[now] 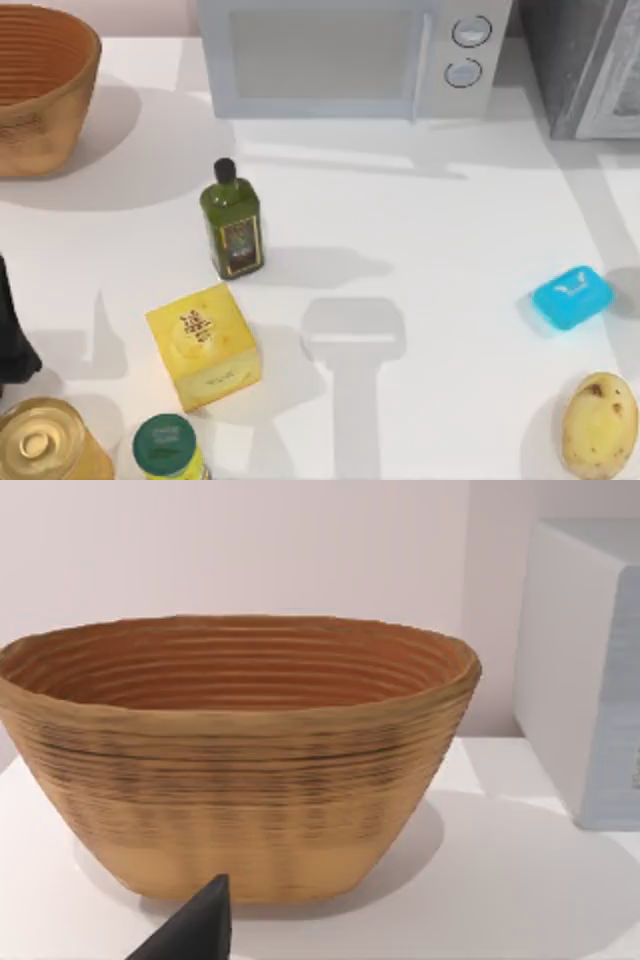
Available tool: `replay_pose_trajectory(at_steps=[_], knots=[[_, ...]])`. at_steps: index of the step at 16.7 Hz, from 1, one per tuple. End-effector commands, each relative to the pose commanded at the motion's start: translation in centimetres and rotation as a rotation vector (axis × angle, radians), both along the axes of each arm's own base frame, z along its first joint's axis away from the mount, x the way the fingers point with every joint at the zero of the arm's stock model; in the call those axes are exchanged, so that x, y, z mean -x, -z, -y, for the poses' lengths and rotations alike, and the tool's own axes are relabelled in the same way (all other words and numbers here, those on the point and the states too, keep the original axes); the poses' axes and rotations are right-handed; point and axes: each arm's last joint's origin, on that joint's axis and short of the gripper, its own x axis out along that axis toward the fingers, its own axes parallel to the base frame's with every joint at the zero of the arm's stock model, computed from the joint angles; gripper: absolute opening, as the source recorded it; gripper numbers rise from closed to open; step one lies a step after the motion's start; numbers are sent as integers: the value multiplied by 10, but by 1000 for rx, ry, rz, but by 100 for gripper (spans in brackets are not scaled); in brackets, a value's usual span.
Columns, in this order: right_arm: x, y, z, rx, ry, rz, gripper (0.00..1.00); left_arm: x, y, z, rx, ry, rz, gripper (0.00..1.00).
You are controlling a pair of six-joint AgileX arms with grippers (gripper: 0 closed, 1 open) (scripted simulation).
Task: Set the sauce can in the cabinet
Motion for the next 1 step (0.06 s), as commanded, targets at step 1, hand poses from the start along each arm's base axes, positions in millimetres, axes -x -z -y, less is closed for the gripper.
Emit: replay_pose_trajectory(at_steps=[1], knots=[[0,0,0,0,0,0,100,0,0,0,0,0,0,100]])
